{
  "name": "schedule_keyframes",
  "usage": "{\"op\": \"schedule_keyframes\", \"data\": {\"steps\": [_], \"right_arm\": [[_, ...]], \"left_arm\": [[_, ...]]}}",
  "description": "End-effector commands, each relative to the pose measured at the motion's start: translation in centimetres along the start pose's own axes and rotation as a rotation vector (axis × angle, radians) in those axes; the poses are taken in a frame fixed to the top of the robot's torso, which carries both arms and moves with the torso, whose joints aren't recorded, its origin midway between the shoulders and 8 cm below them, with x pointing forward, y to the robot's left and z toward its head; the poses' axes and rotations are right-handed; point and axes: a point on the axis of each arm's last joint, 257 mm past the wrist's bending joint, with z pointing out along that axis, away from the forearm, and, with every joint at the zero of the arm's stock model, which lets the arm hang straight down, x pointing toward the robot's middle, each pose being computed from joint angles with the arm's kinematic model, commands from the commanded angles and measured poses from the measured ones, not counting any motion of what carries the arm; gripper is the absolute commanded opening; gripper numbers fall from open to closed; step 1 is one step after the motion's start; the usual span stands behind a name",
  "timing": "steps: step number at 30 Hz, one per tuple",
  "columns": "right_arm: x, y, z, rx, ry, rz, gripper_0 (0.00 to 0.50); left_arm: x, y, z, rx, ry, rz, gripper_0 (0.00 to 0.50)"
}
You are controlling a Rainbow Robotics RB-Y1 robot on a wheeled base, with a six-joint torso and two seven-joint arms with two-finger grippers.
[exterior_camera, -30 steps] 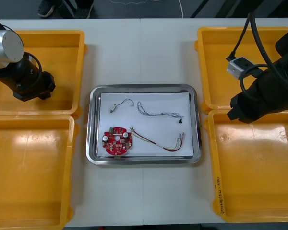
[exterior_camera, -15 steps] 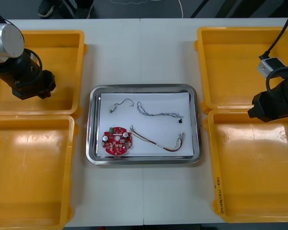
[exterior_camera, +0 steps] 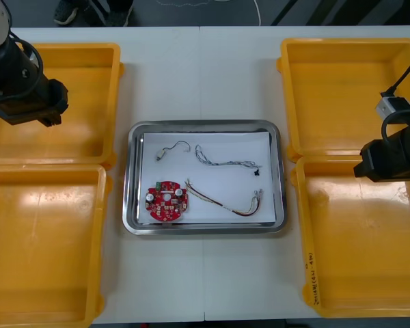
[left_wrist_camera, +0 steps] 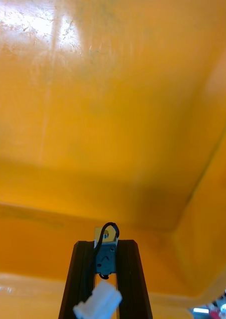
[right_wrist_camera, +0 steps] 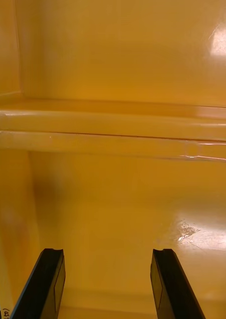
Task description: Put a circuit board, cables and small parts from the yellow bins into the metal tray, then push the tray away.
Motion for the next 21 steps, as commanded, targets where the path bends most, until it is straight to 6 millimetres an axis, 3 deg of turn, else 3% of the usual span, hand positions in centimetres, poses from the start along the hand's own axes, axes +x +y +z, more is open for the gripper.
{"op": "schedule_keyframes", "data": {"steps": [1,9,21], "right_arm": [[-0.2,0.0,-0.4,-0.005,-0.03,0.036,0.5],[-0.3,0.0,-0.1,0.0,-0.038,0.07,0.5],[0.0,0.1,0.2,-0.009,-0.031,0.076,0.5]], "left_arm": [[-2.4,0.0,-5.4,-0.008,-0.11,-0.012,0.0],[-2.1,-3.4,-6.8,0.001,-0.173,-0.04,0.0],[0.1,-9.0,-6.1,-0.003,-0.132,-0.066,0.0]]}}
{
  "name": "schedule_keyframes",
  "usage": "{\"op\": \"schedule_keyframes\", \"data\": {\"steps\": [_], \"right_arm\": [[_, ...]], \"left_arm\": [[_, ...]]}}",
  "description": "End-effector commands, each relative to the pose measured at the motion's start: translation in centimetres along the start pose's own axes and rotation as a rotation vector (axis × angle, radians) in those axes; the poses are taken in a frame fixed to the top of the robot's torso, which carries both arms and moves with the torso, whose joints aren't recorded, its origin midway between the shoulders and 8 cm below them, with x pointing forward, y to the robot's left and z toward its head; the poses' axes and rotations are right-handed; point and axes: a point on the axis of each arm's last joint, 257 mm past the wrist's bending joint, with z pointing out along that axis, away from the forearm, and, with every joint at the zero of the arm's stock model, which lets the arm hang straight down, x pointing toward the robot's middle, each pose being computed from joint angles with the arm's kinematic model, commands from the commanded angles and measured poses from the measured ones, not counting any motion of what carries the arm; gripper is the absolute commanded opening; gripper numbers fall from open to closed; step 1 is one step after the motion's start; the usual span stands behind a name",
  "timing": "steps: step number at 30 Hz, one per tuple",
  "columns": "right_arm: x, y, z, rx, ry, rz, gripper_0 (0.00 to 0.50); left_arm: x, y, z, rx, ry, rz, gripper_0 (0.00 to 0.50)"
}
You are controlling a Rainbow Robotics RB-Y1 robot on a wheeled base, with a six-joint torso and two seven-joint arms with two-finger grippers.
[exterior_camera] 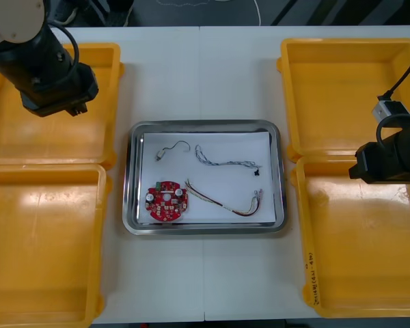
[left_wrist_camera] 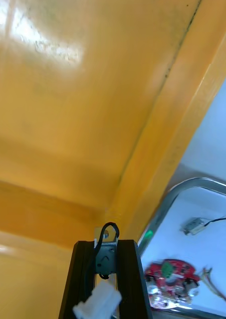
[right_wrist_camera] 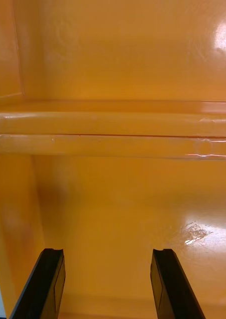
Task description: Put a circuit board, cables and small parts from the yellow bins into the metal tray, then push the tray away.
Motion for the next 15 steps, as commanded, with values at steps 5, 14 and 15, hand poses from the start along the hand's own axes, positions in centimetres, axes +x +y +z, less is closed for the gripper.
{"op": "schedule_keyframes", "data": {"steps": [5,14,15], "right_arm": [[-0.1,-0.3,-0.7,-0.003,-0.024,0.043,0.5],[0.2,-0.3,-0.6,-0.009,-0.014,0.04,0.5],[0.3,-0.2,-0.5,-0.009,-0.013,0.04,0.5]], "left_arm": [[0.0,-4.4,-2.6,0.034,-0.049,0.114,0.0],[2.8,-8.7,-1.6,0.057,-0.034,0.228,0.0],[3.0,-8.9,-1.5,0.058,-0.032,0.234,0.0]]}}
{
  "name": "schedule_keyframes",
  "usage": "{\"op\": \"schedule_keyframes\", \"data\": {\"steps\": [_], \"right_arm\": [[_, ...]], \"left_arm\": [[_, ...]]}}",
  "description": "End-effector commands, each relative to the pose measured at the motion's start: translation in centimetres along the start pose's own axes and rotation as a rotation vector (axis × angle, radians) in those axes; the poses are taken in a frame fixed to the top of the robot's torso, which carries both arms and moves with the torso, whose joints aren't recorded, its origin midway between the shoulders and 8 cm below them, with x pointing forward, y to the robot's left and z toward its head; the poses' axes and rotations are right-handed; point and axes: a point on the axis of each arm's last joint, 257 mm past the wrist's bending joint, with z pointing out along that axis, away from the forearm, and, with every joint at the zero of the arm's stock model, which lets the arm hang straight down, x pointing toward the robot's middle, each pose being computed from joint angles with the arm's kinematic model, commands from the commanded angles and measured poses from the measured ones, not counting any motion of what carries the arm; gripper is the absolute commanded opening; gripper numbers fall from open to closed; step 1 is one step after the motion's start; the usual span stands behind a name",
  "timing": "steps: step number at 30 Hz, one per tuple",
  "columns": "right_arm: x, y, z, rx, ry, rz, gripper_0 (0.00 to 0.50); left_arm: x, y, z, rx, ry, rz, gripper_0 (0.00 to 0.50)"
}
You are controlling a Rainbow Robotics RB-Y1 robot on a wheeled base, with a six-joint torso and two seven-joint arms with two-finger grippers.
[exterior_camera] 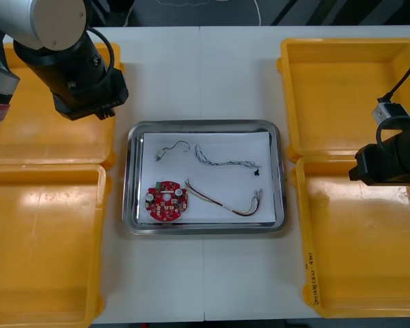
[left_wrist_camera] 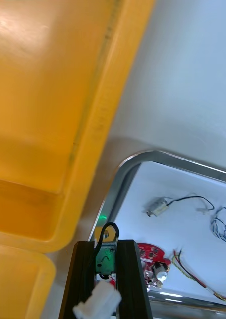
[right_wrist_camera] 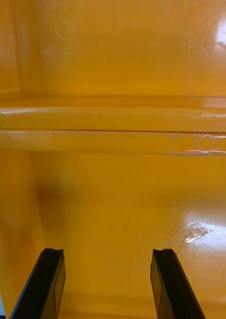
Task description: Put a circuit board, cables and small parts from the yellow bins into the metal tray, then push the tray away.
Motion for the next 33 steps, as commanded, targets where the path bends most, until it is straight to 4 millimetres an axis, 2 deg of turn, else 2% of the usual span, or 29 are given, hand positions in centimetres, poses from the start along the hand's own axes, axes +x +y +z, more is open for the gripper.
{"op": "schedule_keyframes", "data": {"steps": [1,6,9,15,21,33], "right_arm": [[0.0,-0.3,-0.7,-0.008,-0.018,0.04,0.5],[0.1,-0.3,-0.6,-0.009,-0.016,0.038,0.5],[0.2,-0.2,-0.6,-0.011,-0.015,0.035,0.5],[0.2,-0.2,-0.7,-0.01,-0.015,0.03,0.5],[0.1,-0.3,-0.6,-0.007,-0.016,0.025,0.5],[0.1,-0.3,-0.6,-0.007,-0.016,0.025,0.5]], "left_arm": [[0.6,-4.9,-1.8,0.033,-0.05,0.185,0.0],[2.3,-7.3,-0.9,0.053,-0.031,0.229,0.0],[4.0,-8.4,0.4,0.034,-0.01,0.277,0.0],[5.2,-11.1,2.6,0.06,0.004,0.334,0.0],[5.9,-12.2,3.9,0.067,0.008,0.38,0.0],[7.0,-12.6,7.3,0.04,0.016,0.422,0.0]]}}
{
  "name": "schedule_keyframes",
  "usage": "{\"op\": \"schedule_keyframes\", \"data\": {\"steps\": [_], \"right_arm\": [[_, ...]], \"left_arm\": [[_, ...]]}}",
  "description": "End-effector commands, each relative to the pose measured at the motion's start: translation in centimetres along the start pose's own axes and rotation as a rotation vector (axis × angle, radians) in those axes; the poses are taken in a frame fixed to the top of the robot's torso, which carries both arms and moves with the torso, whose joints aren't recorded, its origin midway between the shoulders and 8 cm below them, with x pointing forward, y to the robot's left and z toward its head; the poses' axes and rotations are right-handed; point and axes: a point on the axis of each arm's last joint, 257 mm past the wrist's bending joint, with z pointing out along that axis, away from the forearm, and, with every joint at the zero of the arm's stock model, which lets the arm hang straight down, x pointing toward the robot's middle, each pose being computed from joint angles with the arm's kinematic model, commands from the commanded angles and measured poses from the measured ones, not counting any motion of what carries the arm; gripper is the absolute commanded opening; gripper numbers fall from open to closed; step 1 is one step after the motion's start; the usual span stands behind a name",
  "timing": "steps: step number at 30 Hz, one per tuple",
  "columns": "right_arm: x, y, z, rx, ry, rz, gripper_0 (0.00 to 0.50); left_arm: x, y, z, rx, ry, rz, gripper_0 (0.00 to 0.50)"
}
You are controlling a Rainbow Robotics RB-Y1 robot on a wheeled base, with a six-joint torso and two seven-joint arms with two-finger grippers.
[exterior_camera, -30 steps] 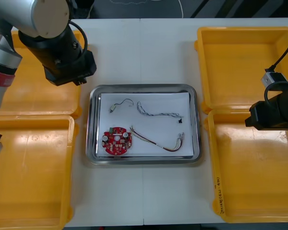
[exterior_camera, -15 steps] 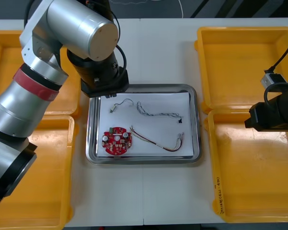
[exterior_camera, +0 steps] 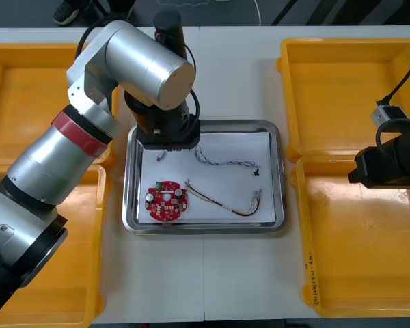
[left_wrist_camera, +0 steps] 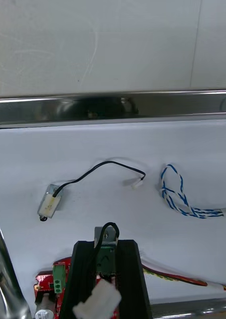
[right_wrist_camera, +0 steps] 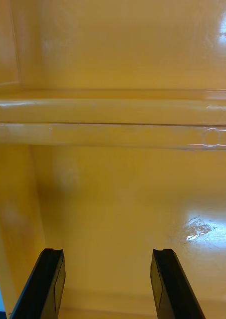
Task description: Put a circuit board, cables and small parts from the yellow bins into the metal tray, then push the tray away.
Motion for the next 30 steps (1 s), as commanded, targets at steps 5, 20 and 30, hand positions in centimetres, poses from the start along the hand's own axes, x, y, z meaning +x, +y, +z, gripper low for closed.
{"op": "schedule_keyframes", "data": {"steps": [5,20,30], "right_arm": [[-0.3,-0.4,-0.8,0.0,-0.028,0.024,0.5],[-0.3,-0.4,-0.8,0.0,-0.028,0.024,0.5],[-0.3,-0.4,-0.8,0.0,-0.028,0.024,0.5]], "left_arm": [[-1.1,-2.0,0.0,0.005,-0.03,0.064,0.0],[-0.5,-1.6,1.3,0.01,-0.023,0.068,0.0],[-0.2,-1.5,1.8,0.014,-0.021,0.069,0.006]]}}
